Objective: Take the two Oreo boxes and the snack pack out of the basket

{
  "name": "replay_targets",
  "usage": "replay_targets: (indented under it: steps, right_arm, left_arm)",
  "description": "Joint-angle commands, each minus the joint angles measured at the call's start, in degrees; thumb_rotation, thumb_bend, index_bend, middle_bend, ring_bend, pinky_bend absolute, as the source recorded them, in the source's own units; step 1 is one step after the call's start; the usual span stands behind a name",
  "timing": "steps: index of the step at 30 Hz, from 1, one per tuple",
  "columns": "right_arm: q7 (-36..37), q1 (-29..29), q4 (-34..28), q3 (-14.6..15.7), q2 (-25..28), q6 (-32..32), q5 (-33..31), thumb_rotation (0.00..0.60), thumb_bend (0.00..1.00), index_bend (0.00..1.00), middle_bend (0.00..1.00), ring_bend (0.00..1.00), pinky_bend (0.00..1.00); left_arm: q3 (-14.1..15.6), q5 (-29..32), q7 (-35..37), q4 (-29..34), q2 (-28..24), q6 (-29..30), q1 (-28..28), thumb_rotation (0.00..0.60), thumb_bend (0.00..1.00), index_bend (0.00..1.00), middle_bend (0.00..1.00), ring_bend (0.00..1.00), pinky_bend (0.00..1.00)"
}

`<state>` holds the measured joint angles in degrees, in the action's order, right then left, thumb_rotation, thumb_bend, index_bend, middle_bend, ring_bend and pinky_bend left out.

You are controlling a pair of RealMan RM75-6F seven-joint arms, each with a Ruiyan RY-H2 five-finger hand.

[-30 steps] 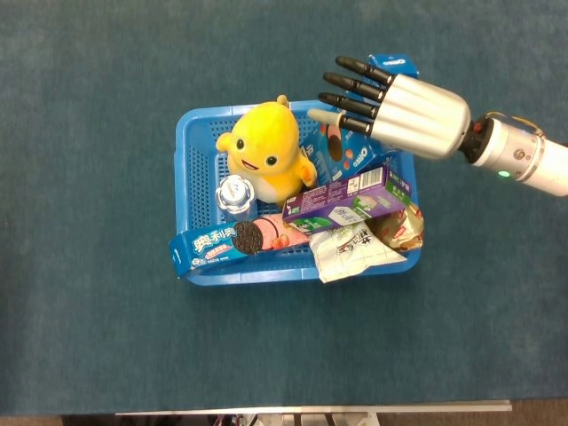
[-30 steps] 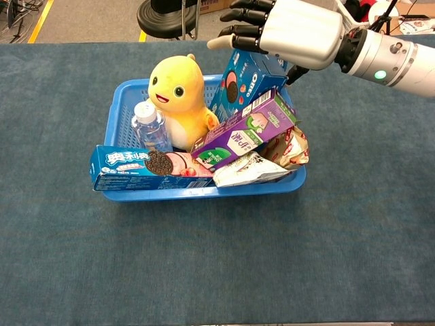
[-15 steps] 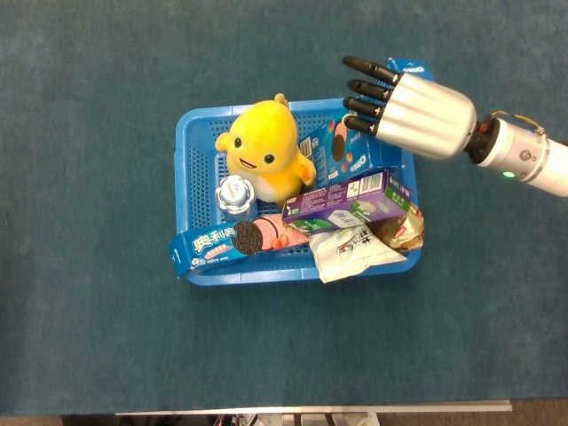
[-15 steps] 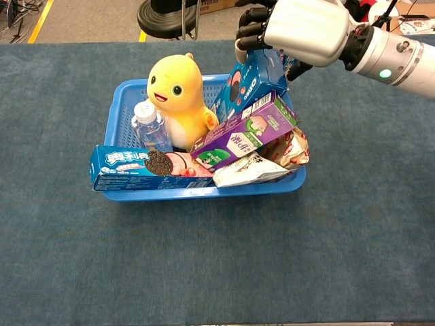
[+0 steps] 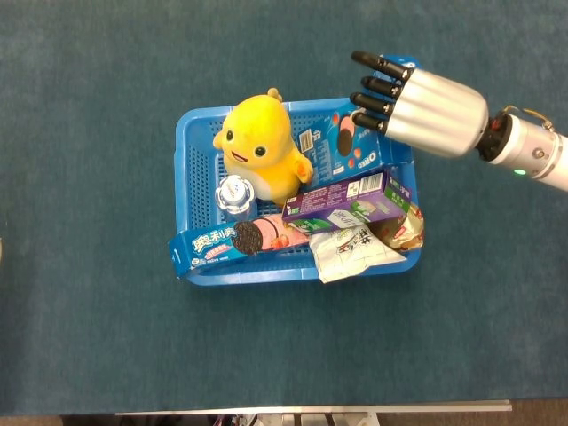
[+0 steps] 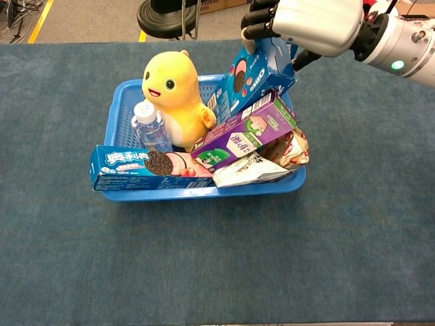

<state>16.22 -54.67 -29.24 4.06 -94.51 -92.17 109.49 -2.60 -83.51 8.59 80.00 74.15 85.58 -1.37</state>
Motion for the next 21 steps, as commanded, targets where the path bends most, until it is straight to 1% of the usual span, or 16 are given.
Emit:
replay_targets:
  steps: [1,10,21]
  right_arm:
    - [-1.2,-0.2,-1.5,-0.1,1.2,-0.8,0.0,0.6,0.0,0.58,0.62,0.42,0.2]
    - [-5.5,-0.9,-7.3,-0.7,5.9,-2.3,0.1,0.6,0.0,0.58,0.63,0.42,0.2]
    - [-12.1,0.4,-17.5,-1.8,14.0,-3.8,0.2,0.6,0.0,0.58,0.63,0.43,0.2]
  left_arm:
    - [0.0,-0.1,-0.2,0.2,0.0,0.0,-0.1,0.6,0.34,0.32,0.19,0.11,0.36]
    - [-0.1,-0.4,-1.3,1.1,-0.2,-0.3,-0.6,0.6,0.34,0.32,0.19,0.11,0.36]
    - [-0.3,-0.6,-2.8,2.5,-0.4,-0.3,-1.1,0.6,0.34,0.32,0.19,0.11,0.36]
